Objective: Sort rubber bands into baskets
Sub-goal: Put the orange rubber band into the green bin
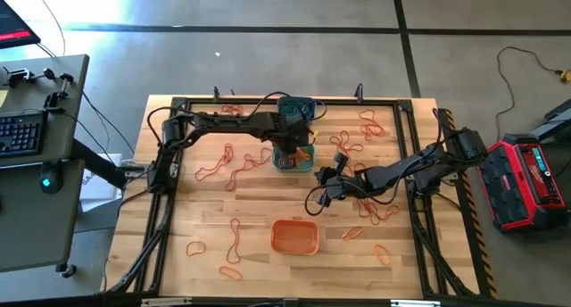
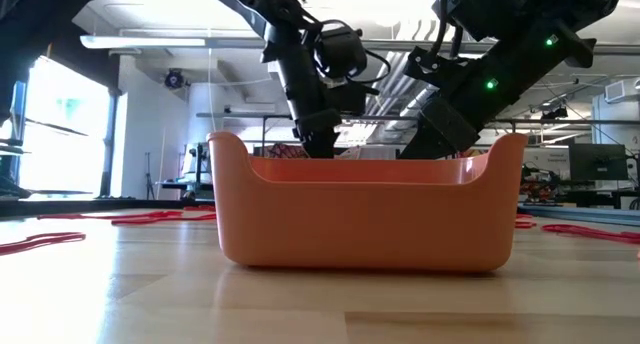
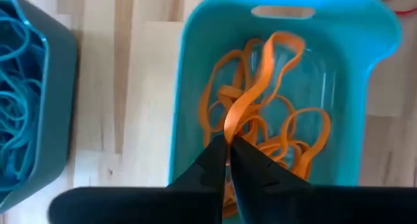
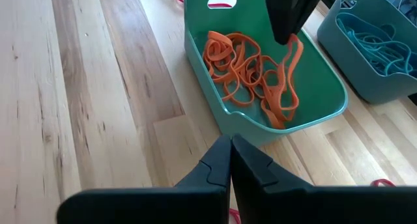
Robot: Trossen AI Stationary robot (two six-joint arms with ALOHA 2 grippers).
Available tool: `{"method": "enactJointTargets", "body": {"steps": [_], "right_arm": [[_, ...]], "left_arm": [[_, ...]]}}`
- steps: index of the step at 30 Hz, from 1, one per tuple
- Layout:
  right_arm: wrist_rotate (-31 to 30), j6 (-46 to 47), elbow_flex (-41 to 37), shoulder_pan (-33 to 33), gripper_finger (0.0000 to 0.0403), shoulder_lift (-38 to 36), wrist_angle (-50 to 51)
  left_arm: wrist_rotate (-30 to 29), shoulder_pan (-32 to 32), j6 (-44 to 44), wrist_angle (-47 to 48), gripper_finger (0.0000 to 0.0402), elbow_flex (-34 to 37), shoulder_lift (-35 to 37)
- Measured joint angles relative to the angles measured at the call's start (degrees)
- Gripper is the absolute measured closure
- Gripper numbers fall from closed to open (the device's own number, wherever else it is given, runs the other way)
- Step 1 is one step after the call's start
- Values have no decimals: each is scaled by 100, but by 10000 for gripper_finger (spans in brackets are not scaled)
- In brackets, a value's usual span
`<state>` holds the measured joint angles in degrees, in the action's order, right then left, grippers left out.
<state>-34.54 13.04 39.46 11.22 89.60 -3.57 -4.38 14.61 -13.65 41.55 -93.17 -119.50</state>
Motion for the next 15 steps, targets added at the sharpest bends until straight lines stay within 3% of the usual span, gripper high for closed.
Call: {"method": "enactJointTargets", "body": {"steps": [11,15], "right_arm": [[2,-2,0,2,403,0,29],[2,22,0,4,403,0,95]], "left_arm": [[-38,-314,-17,-760,293,118,31],[-49,-461,-107,-1160,281,325,31]]}}
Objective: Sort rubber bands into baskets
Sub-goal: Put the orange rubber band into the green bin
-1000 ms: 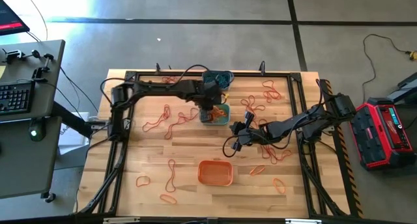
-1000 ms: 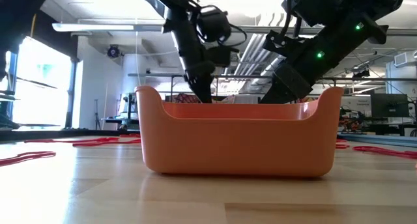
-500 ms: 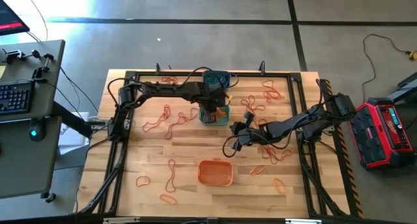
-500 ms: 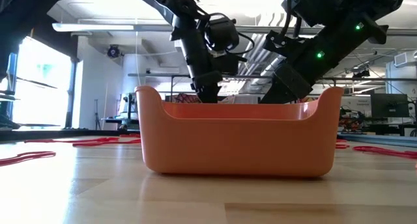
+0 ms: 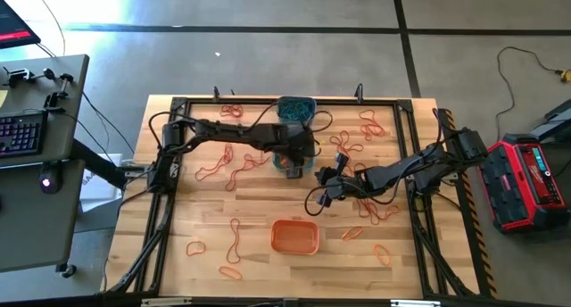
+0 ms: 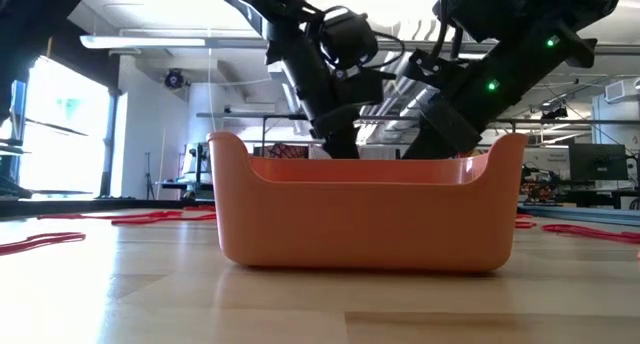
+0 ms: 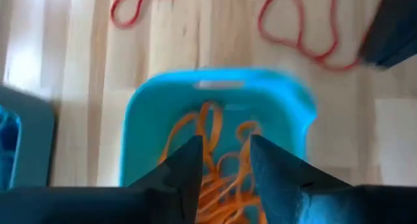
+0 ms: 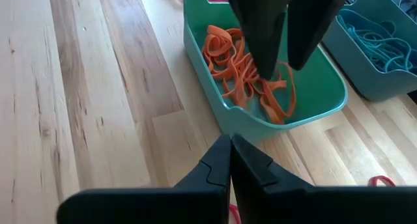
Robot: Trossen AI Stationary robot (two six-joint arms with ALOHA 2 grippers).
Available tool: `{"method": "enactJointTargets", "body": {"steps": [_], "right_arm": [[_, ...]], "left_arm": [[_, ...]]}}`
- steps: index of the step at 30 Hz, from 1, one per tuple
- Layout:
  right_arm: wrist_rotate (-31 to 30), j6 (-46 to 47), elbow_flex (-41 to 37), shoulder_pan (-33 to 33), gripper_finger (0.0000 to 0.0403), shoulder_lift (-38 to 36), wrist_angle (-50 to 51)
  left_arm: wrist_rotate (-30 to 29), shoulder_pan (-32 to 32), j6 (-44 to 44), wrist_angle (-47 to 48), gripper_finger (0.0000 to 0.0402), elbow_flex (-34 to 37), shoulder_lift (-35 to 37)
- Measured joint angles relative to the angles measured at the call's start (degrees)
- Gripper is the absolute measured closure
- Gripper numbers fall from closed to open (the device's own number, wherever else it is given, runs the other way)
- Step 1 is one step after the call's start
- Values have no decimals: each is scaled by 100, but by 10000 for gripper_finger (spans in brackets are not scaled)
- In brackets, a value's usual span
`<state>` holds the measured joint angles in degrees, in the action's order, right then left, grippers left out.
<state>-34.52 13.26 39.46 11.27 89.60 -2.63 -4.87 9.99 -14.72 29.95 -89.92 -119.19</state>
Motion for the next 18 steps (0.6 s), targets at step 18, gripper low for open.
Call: {"method": "enactJointTargets", "body": {"steps": [18], "right_arm": [[-2,-39,2,0,403,0,-35]], "left_arm": [[-25,-1094,353,-1434,291,2390,2456]]}}
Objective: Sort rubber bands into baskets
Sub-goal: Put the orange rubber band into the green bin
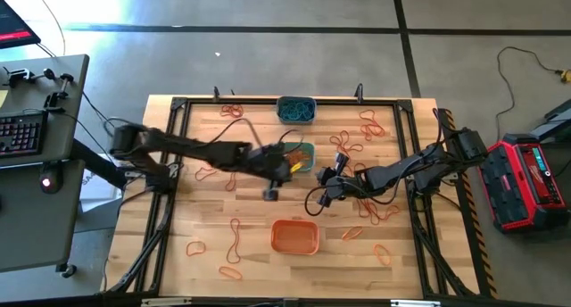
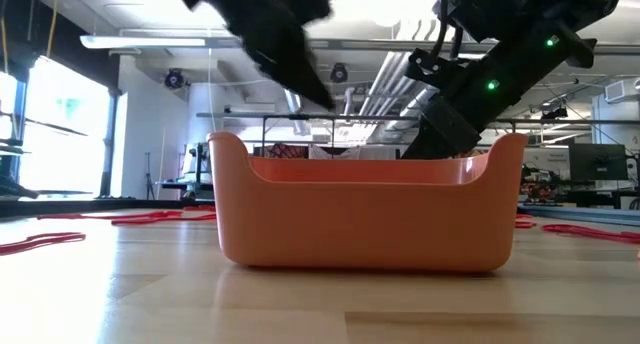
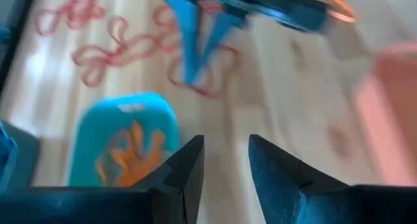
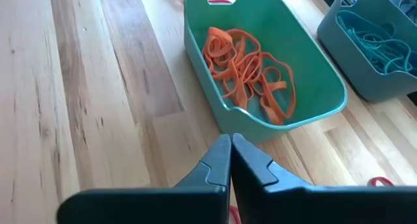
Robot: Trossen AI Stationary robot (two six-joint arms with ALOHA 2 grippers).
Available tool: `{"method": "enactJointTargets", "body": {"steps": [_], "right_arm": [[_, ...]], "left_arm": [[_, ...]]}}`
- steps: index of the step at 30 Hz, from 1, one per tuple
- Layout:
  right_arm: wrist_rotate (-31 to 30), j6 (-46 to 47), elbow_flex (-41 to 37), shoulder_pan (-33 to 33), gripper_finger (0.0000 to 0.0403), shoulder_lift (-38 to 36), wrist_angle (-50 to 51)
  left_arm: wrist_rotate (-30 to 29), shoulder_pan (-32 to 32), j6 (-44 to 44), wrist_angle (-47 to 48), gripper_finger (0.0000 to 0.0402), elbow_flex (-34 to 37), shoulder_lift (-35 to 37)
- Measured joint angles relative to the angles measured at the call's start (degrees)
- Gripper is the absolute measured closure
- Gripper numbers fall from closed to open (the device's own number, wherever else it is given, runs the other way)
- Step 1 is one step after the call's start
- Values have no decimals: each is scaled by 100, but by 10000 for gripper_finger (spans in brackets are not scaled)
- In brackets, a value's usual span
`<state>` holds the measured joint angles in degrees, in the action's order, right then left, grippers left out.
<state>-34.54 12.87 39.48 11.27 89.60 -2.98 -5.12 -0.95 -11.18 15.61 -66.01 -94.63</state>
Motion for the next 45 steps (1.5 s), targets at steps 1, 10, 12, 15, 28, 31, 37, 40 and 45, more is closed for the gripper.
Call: {"method": "enactJointTargets", "body": {"steps": [1,10,12,15,28,31,37,40,45], "right_arm": [[1,12,0,0,403,0,-1],[1,-47,0,-2,403,0,-26],[0,-47,0,-2,403,0,-26],[0,-47,0,-2,403,0,-26],[0,-133,0,-2,403,2,-27],[0,-133,0,-2,403,2,-27],[0,-132,0,-2,403,2,-29],[0,-134,0,-2,403,2,-29],[0,-133,0,-2,403,2,-29]], "left_arm": [[3,-105,97,159,291,117,182],[49,-1205,1439,1839,291,807,1652],[49,-1460,1833,2094,291,935,1861],[143,-1848,2539,2621,291,1022,2052],[561,-4069,5724,2772,291,1988,2123],[479,-4473,6335,2393,291,2250,2121],[454,-4976,7100,2165,291,2558,2002],[428,-5049,7161,2164,291,2624,1852],[408,-5049,6966,2192,291,2629,1496]]}}
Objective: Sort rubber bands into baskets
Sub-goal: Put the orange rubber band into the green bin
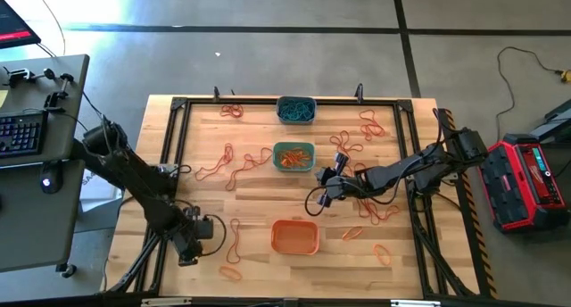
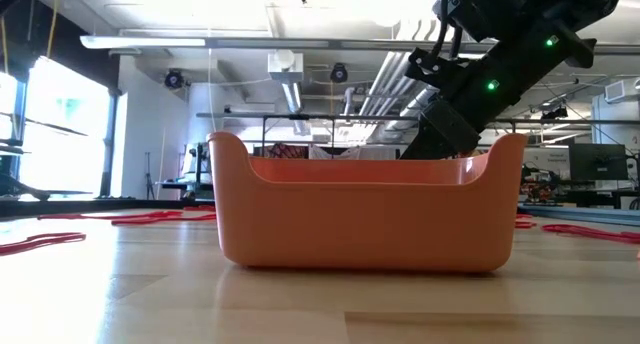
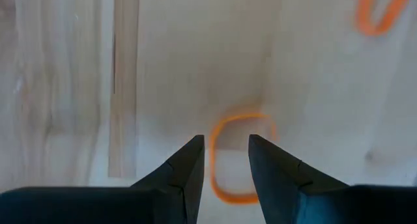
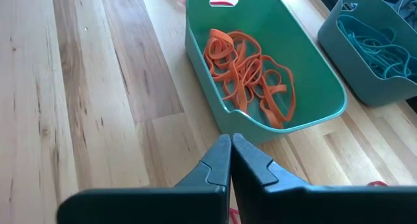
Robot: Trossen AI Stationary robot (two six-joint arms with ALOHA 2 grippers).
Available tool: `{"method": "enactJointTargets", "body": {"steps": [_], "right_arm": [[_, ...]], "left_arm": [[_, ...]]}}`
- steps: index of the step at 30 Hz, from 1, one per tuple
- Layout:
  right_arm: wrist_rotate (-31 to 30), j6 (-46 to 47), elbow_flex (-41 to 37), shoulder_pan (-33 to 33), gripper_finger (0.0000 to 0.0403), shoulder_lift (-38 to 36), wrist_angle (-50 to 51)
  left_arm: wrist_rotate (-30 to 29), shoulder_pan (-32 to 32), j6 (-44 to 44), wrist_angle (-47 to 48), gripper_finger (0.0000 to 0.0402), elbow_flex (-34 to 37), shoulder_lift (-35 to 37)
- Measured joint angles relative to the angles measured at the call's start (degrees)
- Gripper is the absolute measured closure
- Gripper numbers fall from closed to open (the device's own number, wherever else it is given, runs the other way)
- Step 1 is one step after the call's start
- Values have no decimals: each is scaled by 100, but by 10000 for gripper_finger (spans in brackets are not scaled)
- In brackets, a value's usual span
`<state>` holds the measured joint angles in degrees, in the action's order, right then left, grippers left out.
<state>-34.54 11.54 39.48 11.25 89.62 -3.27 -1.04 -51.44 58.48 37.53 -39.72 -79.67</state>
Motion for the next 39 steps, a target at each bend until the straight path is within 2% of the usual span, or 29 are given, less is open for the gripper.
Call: {"method": "enactJointTargets", "body": {"steps": [9,12,17,20,27,33,39], "right_arm": [[0,-1,0,0,403,0,0],[0,-1,0,0,403,0,0],[0,-25,0,0,403,0,2],[0,-108,0,0,403,0,22],[0,-152,0,-2,403,0,50],[0,-154,0,-2,403,0,48],[2,-204,0,-2,403,0,90]], "left_arm": [[225,0,-79,-17,297,-15,-585],[219,40,-104,-78,321,-9,-606],[314,233,140,-192,388,-56,-629],[202,397,166,-76,396,-182,-632],[-384,1301,-186,297,400,-448,-385],[-1033,2404,-1328,218,401,-450,69],[-960,3546,-2758,-509,401,-450,233]]}}
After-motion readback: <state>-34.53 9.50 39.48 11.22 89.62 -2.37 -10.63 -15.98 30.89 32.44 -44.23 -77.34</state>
